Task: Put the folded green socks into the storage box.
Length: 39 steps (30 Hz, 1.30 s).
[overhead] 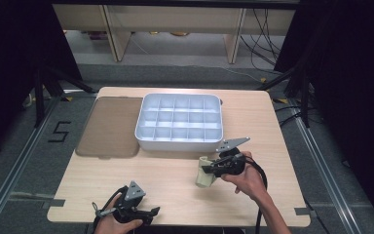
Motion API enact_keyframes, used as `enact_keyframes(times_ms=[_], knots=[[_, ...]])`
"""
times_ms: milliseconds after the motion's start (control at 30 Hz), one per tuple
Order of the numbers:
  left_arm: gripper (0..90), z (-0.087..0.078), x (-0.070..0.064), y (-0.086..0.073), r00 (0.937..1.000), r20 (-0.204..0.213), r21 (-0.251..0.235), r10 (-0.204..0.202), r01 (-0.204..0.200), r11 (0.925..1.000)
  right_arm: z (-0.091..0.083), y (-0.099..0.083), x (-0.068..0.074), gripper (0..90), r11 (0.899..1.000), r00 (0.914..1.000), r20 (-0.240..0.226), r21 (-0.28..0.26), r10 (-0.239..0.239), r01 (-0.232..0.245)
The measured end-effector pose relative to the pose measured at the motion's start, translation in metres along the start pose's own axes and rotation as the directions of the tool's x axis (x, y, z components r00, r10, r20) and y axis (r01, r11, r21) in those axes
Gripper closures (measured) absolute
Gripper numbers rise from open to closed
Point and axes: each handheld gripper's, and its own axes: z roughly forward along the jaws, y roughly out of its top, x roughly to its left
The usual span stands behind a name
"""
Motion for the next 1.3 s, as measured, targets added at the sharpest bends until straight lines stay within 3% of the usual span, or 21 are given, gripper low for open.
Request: enact_keyframes(times_ms=[200, 633, 800, 967, 1033, 1233, 1300], knots=[[23.1, 0.000, 0.000, 0.000, 1.0000, 0.000, -0.004, -0.004, 0.004, 1.0000, -0.002, 0.005, -0.004, 73.3, 1.000, 0.9999, -0.001, 0.009, 0.017, -0.017], [23.0, 0.000, 0.000, 0.000, 0.9997, 0.009, -0.001, -0.023, 0.023, 0.9997, -0.013, 0.021, -0.013, 73.3, 1.000, 0.9995, 0.032, -0.004, 0.002, -0.002], [23.0, -0.001, 0.000, 0.000, 1.0000, 0.009, 0.003, 0.004, -0.004, 1.0000, -0.017, 0.027, -0.015, 73.3, 1.000, 0.9991, 0.043, 0.001, -0.002, 0.002], [23.0, -0.001, 0.000, 0.000, 1.0000, 0.008, -0.002, 0.001, -0.001, 1.0000, -0.021, 0.033, -0.019, 73.3, 1.000, 0.9988, 0.050, 0.002, -0.003, 0.003], [23.0, 0.000, 0.000, 0.000, 0.9997, 0.012, -0.004, -0.020, 0.020, 0.9998, -0.022, 0.035, -0.021, 73.3, 1.000, 0.9984, 0.057, -0.007, -0.009, 0.009], [23.0, -0.001, 0.000, 0.000, 1.0000, 0.008, -0.003, 0.006, -0.006, 1.0000, -0.025, 0.041, -0.024, 73.3, 1.000, 0.9975, 0.070, -0.009, 0.007, -0.007], [23.0, 0.000, 0.000, 0.000, 1.0000, 0.001, -0.003, -0.002, 0.002, 1.0000, -0.028, 0.043, -0.026, 73.3, 1.000, 0.9969, 0.078, 0.005, -0.003, 0.003]])
